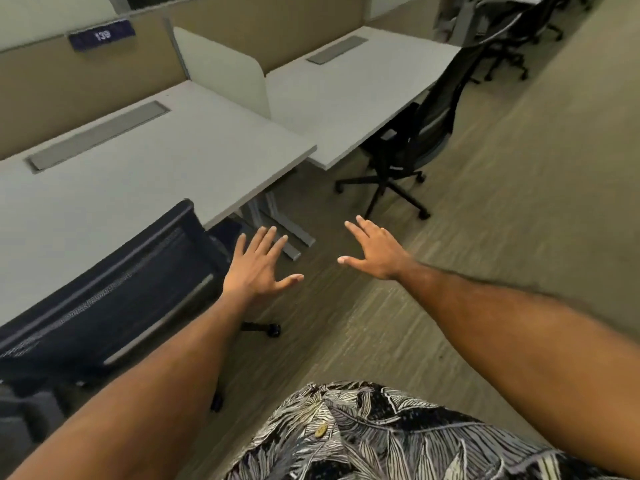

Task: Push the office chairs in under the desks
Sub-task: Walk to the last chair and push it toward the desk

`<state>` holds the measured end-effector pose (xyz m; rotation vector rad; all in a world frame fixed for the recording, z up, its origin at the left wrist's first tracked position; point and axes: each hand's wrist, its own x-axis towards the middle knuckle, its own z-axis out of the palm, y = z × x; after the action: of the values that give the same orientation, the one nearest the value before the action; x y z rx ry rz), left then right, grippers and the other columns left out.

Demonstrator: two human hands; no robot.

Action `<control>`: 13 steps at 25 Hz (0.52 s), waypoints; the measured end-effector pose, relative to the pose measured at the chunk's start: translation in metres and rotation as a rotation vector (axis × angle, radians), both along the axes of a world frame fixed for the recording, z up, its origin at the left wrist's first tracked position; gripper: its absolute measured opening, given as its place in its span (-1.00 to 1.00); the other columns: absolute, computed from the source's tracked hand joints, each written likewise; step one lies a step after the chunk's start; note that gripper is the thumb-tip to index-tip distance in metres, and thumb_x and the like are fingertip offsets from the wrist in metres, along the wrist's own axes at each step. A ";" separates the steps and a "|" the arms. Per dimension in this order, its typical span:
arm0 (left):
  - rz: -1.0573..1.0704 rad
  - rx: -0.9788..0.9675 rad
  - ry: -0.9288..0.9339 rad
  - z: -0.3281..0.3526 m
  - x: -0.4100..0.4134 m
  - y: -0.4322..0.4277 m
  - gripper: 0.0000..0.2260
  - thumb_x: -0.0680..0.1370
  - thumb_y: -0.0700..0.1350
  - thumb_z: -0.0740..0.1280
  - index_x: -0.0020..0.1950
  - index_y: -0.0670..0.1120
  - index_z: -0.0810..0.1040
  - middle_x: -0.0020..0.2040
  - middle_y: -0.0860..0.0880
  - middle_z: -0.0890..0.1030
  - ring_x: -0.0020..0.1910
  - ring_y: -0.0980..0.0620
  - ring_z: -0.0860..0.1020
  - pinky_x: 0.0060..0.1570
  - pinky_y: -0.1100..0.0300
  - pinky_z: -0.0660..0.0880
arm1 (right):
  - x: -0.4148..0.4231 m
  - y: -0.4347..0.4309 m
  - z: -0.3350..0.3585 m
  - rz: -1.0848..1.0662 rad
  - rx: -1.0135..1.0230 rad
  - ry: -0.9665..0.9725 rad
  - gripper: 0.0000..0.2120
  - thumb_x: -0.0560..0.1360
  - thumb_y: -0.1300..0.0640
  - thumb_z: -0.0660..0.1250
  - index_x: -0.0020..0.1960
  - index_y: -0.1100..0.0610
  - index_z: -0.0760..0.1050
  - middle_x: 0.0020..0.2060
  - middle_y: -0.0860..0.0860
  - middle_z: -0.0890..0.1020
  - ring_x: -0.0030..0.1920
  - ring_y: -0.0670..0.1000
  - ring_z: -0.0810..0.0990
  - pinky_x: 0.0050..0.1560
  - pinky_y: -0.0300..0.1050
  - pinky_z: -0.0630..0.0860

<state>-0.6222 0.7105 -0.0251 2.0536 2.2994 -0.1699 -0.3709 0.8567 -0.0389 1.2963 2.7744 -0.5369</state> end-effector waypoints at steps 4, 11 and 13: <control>-0.118 -0.078 -0.060 -0.030 0.076 0.056 0.01 0.39 0.60 -0.15 0.69 0.03 -0.01 0.70 -0.08 0.00 0.67 -0.06 -0.09 0.59 -0.18 -0.19 | 0.100 0.009 -0.019 -0.204 -0.083 -0.008 -0.14 0.57 -0.35 0.24 0.67 0.02 -0.04 0.66 0.13 0.00 0.64 0.11 -0.01 0.60 0.12 -0.01; -0.429 -0.166 -0.106 -0.053 0.195 0.136 -0.09 0.52 0.53 0.00 0.70 0.01 -0.03 0.70 -0.09 -0.02 0.67 -0.05 -0.13 0.58 -0.16 -0.24 | 0.223 0.005 -0.049 -0.458 -0.212 -0.048 -0.15 0.61 -0.28 0.23 0.67 0.03 -0.12 0.66 0.11 -0.07 0.65 0.11 -0.06 0.60 0.11 -0.07; -0.482 -0.179 -0.096 -0.057 0.216 0.164 -0.10 0.52 0.53 -0.03 0.70 0.00 -0.05 0.70 -0.10 -0.03 0.67 -0.06 -0.13 0.58 -0.16 -0.24 | 0.241 0.014 -0.056 -0.514 -0.227 -0.042 -0.15 0.60 -0.25 0.26 0.67 0.04 -0.11 0.66 0.12 -0.07 0.65 0.11 -0.06 0.61 0.12 -0.07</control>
<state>-0.4062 0.8744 -0.0820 2.4131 1.6329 -0.2763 -0.1295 0.8703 -0.0945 1.9287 2.2457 -0.8025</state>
